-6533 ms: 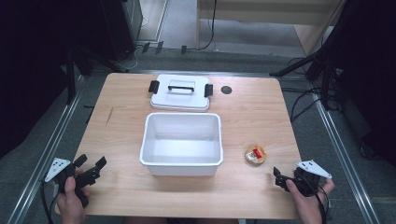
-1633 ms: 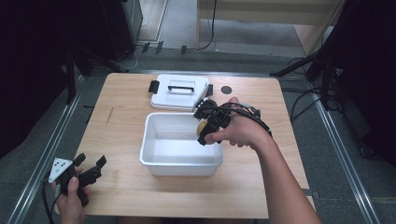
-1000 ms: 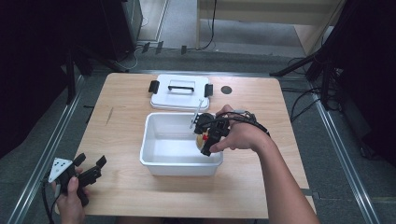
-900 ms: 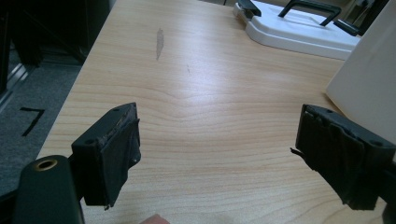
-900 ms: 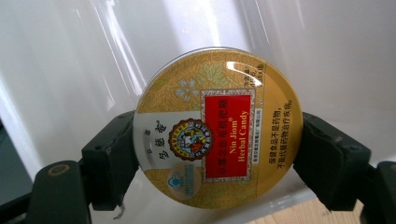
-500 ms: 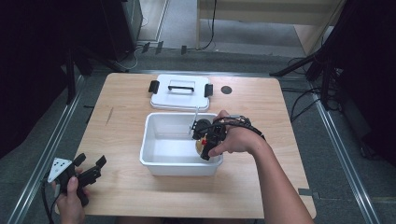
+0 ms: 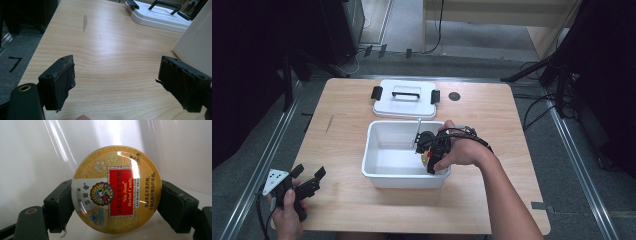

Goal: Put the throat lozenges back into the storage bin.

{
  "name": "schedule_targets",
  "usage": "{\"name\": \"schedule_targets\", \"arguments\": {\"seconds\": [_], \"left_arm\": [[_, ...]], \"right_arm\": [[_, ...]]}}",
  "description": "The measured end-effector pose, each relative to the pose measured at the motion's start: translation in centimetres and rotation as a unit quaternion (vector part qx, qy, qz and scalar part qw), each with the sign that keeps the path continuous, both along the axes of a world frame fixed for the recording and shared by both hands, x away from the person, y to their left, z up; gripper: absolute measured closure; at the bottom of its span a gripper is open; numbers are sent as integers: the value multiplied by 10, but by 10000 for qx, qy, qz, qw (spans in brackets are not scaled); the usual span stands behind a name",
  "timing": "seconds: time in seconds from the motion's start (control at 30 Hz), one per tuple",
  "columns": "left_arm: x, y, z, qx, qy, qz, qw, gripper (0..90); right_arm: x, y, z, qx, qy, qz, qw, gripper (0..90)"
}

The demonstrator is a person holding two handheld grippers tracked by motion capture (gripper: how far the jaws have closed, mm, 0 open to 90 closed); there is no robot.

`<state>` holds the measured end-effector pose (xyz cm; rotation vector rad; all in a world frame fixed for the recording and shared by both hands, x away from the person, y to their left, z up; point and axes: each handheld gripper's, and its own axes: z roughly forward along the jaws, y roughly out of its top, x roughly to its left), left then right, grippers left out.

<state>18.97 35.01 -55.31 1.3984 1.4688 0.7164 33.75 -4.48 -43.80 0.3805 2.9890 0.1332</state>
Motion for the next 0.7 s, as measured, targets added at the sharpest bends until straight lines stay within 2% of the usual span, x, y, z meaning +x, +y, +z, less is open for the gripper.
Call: {"name": "schedule_targets", "arguments": {"seconds": [0.33,0.57,0.63,0.7], "left_arm": [[0,0,0,7,6,-7,10000,145],[0,0,0,8,5,-2,10000,144],[0,0,0,-1,6,2,10000,145],[0,0,0,-2,6,2,10000,145]], "right_arm": [[0,0,0,-7,4,16,10000,203],[0,0,1,-10,79,-91,9999,169],[0,0,1,-32,-34,-74,10000,226],[1,-2,3,36,-94,-94,9999,344]]}}
